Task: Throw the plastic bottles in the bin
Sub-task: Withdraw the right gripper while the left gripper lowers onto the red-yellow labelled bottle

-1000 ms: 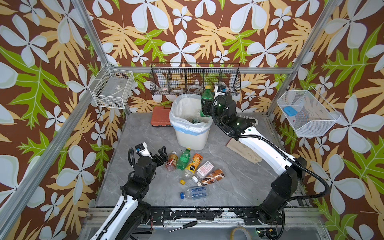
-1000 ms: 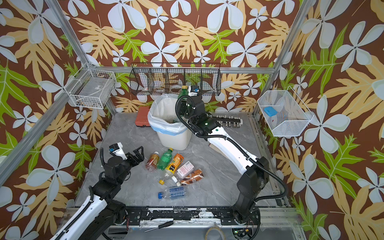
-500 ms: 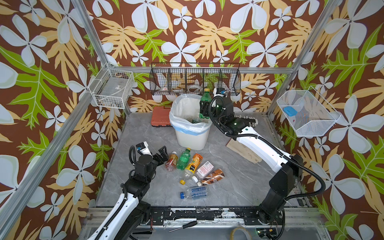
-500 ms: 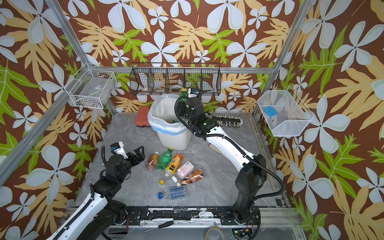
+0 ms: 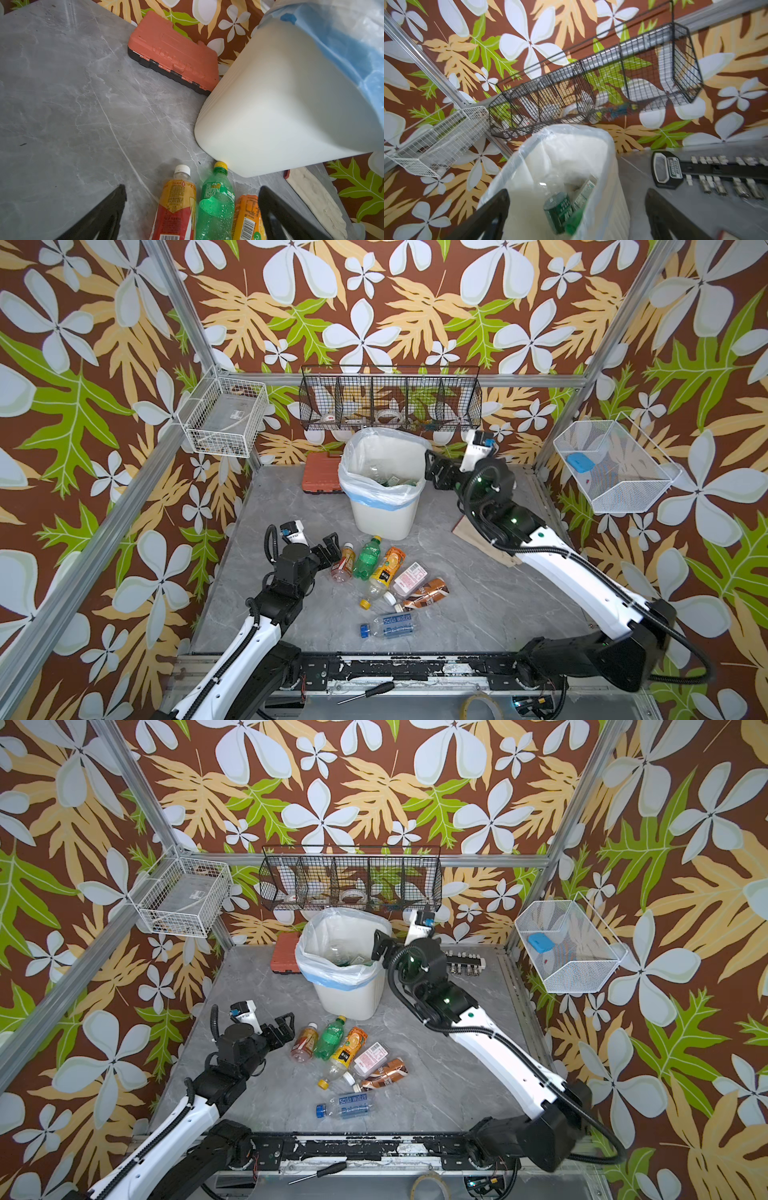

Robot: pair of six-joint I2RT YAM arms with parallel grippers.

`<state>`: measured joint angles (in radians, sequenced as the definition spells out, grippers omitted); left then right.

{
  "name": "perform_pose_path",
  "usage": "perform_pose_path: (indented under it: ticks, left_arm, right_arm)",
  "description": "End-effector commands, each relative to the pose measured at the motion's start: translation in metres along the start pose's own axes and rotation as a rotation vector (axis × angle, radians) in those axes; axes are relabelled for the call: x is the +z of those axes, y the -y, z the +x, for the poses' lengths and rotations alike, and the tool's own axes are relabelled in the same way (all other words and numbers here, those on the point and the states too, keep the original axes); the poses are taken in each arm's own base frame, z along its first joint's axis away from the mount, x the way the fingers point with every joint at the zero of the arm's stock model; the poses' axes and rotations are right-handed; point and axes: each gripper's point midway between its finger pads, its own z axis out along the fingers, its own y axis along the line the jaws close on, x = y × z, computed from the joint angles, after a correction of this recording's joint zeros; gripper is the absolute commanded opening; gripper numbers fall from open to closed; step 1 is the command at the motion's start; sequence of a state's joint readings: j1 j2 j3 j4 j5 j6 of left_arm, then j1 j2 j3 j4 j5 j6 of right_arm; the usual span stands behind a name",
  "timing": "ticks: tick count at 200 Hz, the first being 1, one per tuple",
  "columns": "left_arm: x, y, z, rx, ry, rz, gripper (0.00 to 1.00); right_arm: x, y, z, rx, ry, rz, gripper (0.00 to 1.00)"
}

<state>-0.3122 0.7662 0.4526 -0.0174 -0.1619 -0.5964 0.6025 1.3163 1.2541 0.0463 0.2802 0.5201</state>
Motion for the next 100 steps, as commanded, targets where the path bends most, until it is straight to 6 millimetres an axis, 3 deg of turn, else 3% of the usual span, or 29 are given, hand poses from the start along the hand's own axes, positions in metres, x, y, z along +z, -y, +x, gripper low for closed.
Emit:
perform_pose_path:
  ticks: [1, 15, 38, 69, 100]
  left_arm:
    - [0.005, 0.012, 0.004, 0.016, -0.039, 0.052, 1.0]
    - [0.01, 0.014, 0.011, 0.031, -0.081, 0.056, 1.0]
    - [0.021, 0.012, 0.025, 0.051, -0.168, 0.03, 0.99]
    - [0.031, 0.003, 0.049, 0.068, -0.296, -0.019, 0.94]
    - [0.036, -0.002, 0.069, 0.069, -0.375, -0.026, 0.9]
  right_arm:
    - [-0.026, 0.032, 0.022, 0.041, 0.009, 0.061, 1.0]
    - [-0.042, 0.052, 0.039, 0.036, -0.02, 0.112, 1.0]
    - [-0.063, 0.073, 0.047, 0.031, -0.027, 0.173, 1.0]
    - [-0.079, 0.081, 0.039, 0.026, 0.001, 0.197, 1.0]
    - [-0.082, 0.083, 0.036, 0.018, 0.011, 0.202, 1.0]
